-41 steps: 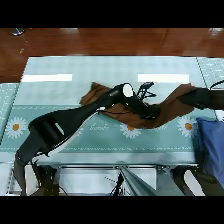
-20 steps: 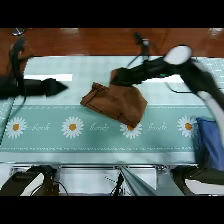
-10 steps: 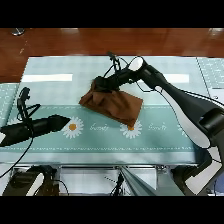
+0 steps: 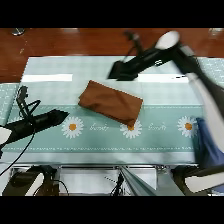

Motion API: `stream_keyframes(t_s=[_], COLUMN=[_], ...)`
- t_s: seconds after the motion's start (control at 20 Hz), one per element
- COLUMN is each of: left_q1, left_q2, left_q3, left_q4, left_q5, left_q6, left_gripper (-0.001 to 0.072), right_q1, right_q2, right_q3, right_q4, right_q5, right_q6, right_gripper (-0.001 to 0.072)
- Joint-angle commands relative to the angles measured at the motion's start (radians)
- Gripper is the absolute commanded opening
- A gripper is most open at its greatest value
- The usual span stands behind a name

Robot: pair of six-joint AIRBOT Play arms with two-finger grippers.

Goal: Fold the shirts.

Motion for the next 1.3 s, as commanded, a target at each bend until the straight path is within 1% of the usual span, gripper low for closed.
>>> stream_keyframes(t_s=[0.0, 0.05, 0.1, 0.2, 0.25, 0.3, 0.35, 0.4, 0.5, 0.6, 0.7, 0.75, 0.9, 1.15, 1.2, 1.25], left_q1=[0.001, 0.001, 0.000, -0.001, -0.001, -0.001, -0.001, -0.001, -0.001, -0.001, -0.001, -0.001, -0.001, -0.001, -0.001, -0.001], left_q2=[-0.010, -0.010, -0.010, -0.010, -0.010, -0.010, -0.010, -0.010, -0.010, -0.010, -0.010, -0.010, -0.010, -0.010, -0.010, -0.010], left_q3=[-0.001, -0.001, -0.001, -0.001, -0.001, -0.001, -0.001, -0.001, -0.001, -0.001, -0.001, -0.001, -0.001, -0.001, -0.001, -0.001], left_q4=[0.001, 0.001, 0.001, 0.000, 0.001, 0.001, 0.000, 0.000, 0.000, 0.001, 0.000, 0.001, 0.001, 0.000, 0.000, 0.001], left_q5=[0.025, 0.025, 0.025, 0.025, 0.025, 0.025, 0.025, 0.026, 0.026, 0.031, 0.034, 0.034, 0.036, 0.036, 0.036, 0.036], left_q6=[0.000, 0.000, 0.000, 0.000, 0.000, 0.000, 0.000, 0.000, 0.000, 0.001, 0.000, 0.001, 0.000, 0.000, 0.000, 0.000], left_gripper=[0.0025, 0.0025, 0.0025, 0.0025, 0.0025, 0.0025, 0.0025, 0.0025, 0.0025, 0.0025, 0.0025, 0.0025, 0.0025, 0.0025, 0.0025, 0.0025], right_q1=[-0.182, -0.240, -0.292, -0.362, -0.375, -0.375, -0.362, -0.342, -0.307, -0.302, -0.302, -0.298, -0.245, -0.122, -0.104, -0.090], right_q2=[0.306, 0.425, 0.534, 0.726, 0.788, 0.814, 0.808, 0.782, 0.673, 0.538, 0.413, 0.357, 0.210, 0.057, 0.037, 0.026], right_q3=[-0.172, -0.324, -0.486, -0.827, -0.976, -1.088, -1.177, -1.229, -1.240, -1.201, -1.139, -1.106, -1.001, -0.855, -0.834, -0.815], right_q4=[-0.433, -0.483, -0.484, -0.433, -0.374, -0.288, -0.166, -0.064, 0.066, 0.203, 0.316, 0.345, 0.346, 0.341, 0.342, 0.340], right_q5=[0.093, 0.003, -0.091, -0.283, -0.367, -0.432, -0.490, -0.534, -0.564, -0.563, -0.521, -0.494, -0.457, -0.447, -0.439, -0.427], right_q6=[0.061, 0.110, 0.158, 0.252, 0.293, 0.308, 0.284, 0.232, 0.127, 0.008, -0.101, -0.134, -0.150, -0.132, -0.131, -0.137], right_gripper=[0.0621, 0.0621, 0.0621, 0.0621, 0.0621, 0.0621, 0.0621, 0.0621, 0.0621, 0.0621, 0.0621, 0.0621, 0.0621, 0.0620, 0.0601, 0.0481])
